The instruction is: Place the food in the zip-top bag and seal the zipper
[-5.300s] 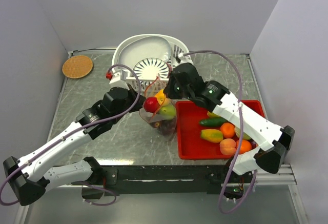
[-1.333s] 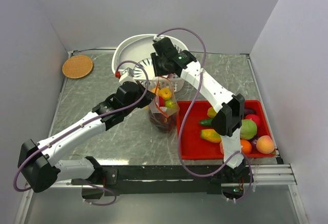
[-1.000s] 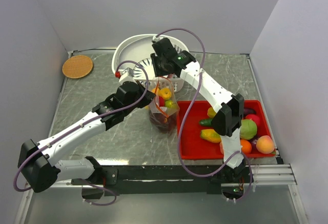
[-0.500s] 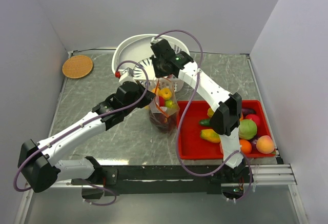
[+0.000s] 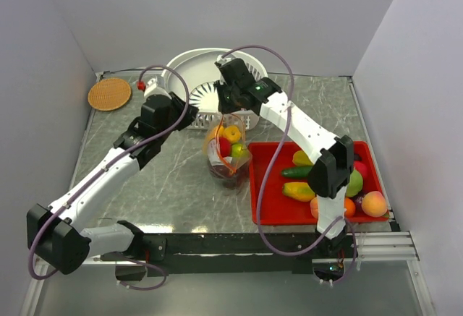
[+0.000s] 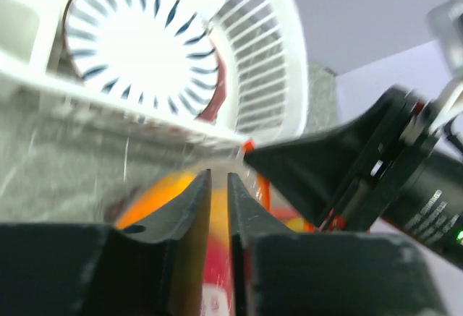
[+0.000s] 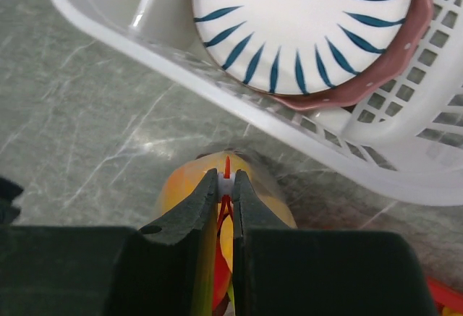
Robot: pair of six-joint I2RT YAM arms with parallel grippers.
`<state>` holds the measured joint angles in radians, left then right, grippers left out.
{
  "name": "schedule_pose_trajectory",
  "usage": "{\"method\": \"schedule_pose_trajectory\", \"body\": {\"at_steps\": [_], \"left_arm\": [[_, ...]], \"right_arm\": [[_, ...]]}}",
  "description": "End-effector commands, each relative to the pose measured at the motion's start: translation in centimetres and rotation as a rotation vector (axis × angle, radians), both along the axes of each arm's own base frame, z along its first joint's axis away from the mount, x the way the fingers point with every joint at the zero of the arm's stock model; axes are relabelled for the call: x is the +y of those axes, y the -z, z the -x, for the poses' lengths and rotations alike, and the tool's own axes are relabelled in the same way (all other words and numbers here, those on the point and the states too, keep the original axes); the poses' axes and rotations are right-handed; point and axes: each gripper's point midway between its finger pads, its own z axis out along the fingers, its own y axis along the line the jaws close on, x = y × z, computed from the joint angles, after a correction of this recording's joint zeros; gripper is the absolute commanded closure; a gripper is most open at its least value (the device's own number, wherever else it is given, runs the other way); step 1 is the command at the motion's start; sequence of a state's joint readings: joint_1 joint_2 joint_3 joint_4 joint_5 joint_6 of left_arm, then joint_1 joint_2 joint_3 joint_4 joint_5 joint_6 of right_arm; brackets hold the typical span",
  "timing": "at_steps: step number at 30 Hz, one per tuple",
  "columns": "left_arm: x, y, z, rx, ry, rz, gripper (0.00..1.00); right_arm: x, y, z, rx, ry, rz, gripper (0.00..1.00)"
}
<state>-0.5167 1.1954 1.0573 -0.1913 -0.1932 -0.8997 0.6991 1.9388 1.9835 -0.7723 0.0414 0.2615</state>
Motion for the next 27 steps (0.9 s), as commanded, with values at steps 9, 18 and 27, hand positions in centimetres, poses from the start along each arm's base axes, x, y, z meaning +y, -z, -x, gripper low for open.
{"method": "schedule_pose_trajectory", "body": {"at_steps": [9,18,27], "left_arm": [[-0.2,-7.3,-1.9,-0.484,0.309,-0.09,0.82],[-0.8,-7.1,0.4,-0.624,0.507,-0.071,0.78],[-1.7,-5.5,4.8,-0.722,0.693,-0.032,0.7]], "right_arm": [[2.6,-7.7,5.1,-0.056,-0.191,-0.255,1.0],[2.5,-11.2,8.4,-0.087,-0.268,-0.327,1.0],[1.8,-12.2,10.2,-0.094,-0.3,-0.35,1.0]]}}
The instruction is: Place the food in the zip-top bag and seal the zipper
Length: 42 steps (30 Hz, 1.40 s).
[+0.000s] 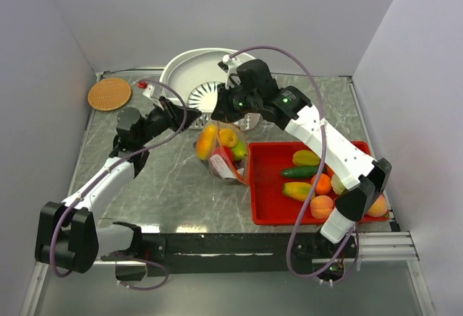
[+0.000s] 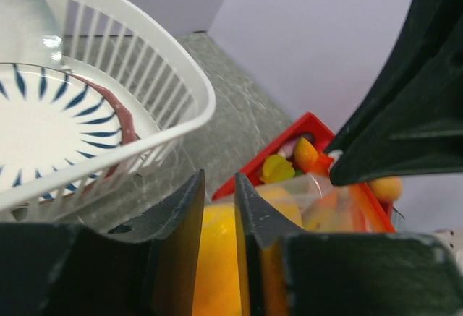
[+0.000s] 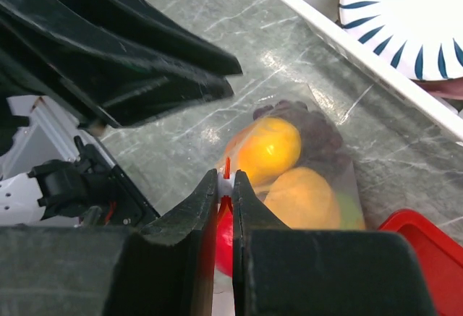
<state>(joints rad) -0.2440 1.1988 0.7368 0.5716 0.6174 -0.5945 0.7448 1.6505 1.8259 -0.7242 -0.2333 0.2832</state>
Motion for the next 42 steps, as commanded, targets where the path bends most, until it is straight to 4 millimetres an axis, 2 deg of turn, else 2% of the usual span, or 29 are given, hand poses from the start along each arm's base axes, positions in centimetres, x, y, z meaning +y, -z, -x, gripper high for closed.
{"method": "schedule_pose_trajectory", "body": {"at_steps": [1,5,8,17,29,42], "left_arm": [[-0.8,-4.2,3.4,-0.212,0.134,0.014,0.7],[-1.4,-4.8,5.3,-0.25,0.233,0.001,0.66],[-1.5,-4.9,5.9,-0.265,0.258,-0.004,0.65],[-2.4,-3.9,5.8,-0.237,0.321,-0.022,0.66],[-3.9,-3.2,6.1,-0.216,0.391,-0.049,0.56],[-4.8,-2.4,6.8,-0.197,0.454,-0.067,0.55]], "right_arm": [[0.4,-4.1,1.2,-0.08,-0.041,-0.106,1.0],[0.1,-3.7,1.4,-0.075,-0.038,-0.099,1.0],[0.0,-3.7,1.5,-0.076,-0.035,-0.1,1.0],[-0.2,-3.6,2.3,-0.065,-0.049,-0.11,1.0],[0.0,-3.7,3.2,-0.068,-0.065,-0.126,1.0],[-0.3,-4.4,3.1,-0.088,-0.033,-0.138,1.0]]}}
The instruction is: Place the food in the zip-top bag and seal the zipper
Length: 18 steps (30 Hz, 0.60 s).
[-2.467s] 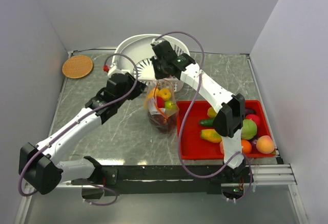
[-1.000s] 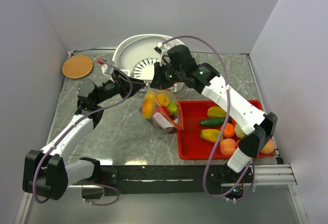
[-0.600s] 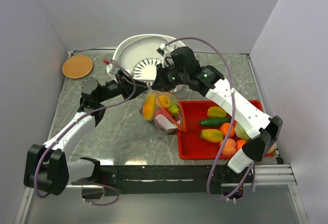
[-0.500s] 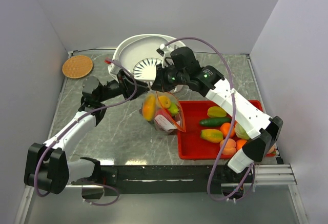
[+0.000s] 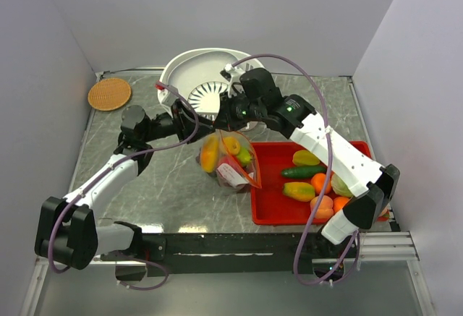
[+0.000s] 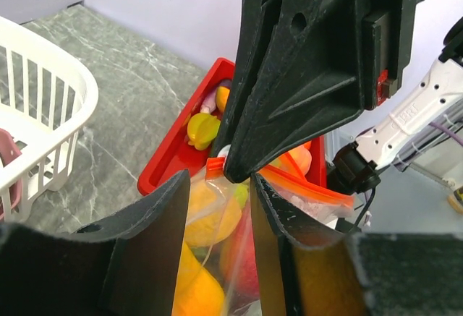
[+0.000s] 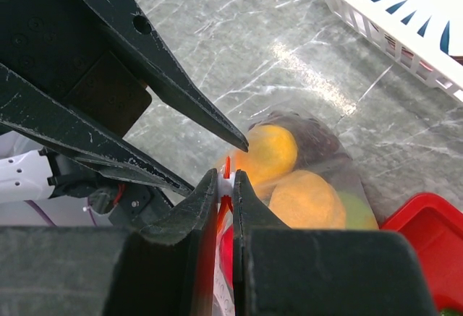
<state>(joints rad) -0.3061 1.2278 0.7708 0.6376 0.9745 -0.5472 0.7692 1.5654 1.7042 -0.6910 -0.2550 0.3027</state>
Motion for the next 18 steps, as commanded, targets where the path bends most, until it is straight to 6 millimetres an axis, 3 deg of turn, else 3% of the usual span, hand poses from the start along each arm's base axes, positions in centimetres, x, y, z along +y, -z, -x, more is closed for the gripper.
{"method": "schedule_pose_trajectory", "body": {"at_steps": [1,6,18], "left_arm": [[-0.5,-1.5,0.5,-0.07,0.044,-0.002,0.55],[-0.7,-1.3,0.7,-0.063,0.059,-0.009,0.55],[-1.5,-1.0,-0.3,-0.02,0.016,-0.006,0.59]], "right_arm": [[0.0,-5.0,0.5,-0.11,0.003,-0.124,1.0],[-0.5,-5.6,0.6,-0.129,0.022,-0.134,1.0],[-0.2,-4.1,0.5,-0.112,0.022,-0.118,1.0]]}}
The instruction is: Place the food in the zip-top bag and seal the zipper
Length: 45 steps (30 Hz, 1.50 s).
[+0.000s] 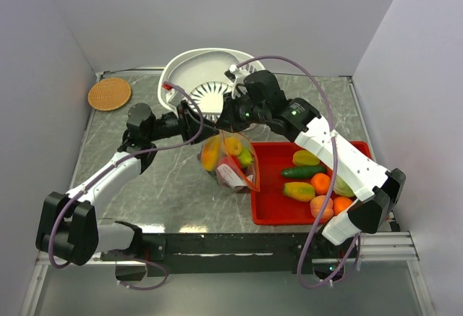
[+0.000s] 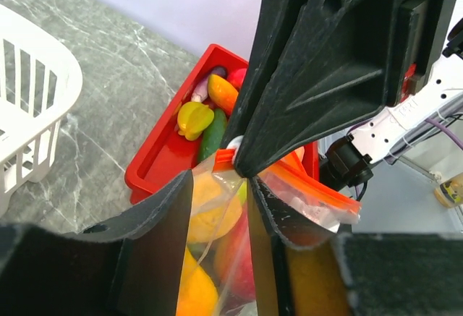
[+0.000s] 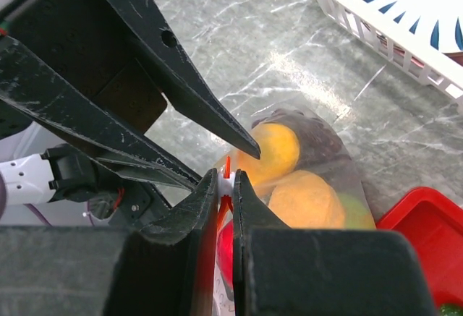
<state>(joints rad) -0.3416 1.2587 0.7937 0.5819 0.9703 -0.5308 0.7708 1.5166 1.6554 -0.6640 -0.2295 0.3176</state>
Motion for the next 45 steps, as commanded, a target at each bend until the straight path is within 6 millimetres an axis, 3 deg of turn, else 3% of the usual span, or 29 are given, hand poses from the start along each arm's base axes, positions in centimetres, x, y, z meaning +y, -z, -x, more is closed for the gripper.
{"method": "schedule_pose_trajectory", "body": {"at_steps": [1,3,7,8,10,15,19,26,45], "left_arm": [[-0.4,-1.9,-0.6,-0.061,-0.016,0.018,0.63],[-0.6,-1.6,-0.8,-0.044,-0.028,0.016,0.69],[-0.8,-1.4,-1.5,-0.022,-0.06,0.013,0.96],[-0.7,-1.3,-1.8,-0.016,-0.074,0.013,0.99],[-0.6,-1.4,-2.0,-0.013,-0.088,0.019,0.99],[-0.8,-1.1,-2.0,-0.002,-0.086,0.022,0.99],[-0.9,-1.1,-2.0,0.001,-0.08,0.021,0.99],[-1.0,-0.9,-2.0,0.003,-0.079,0.018,0.99],[-1.0,-0.6,-2.2,0.015,-0.088,0.01,0.99]], "right_arm": [[0.6,-3.6,0.1,-0.094,-0.004,-0.1,1.0],[0.4,-3.3,-0.3,-0.096,0.016,-0.091,1.0],[0.1,-2.8,-0.9,-0.107,0.056,-0.069,1.0],[0.0,-2.6,-1.1,-0.108,0.066,-0.063,1.0],[-0.2,-2.3,-1.4,-0.119,0.086,-0.049,0.97],[-0.5,-1.8,-1.6,-0.131,0.109,-0.042,0.69],[-0.8,-2.3,-2.0,-0.152,0.131,-0.043,0.63],[-0.4,-2.6,-2.2,-0.159,0.113,-0.044,0.64],[0.5,-0.1,-2.8,-0.124,0.089,0.016,0.69]]}}
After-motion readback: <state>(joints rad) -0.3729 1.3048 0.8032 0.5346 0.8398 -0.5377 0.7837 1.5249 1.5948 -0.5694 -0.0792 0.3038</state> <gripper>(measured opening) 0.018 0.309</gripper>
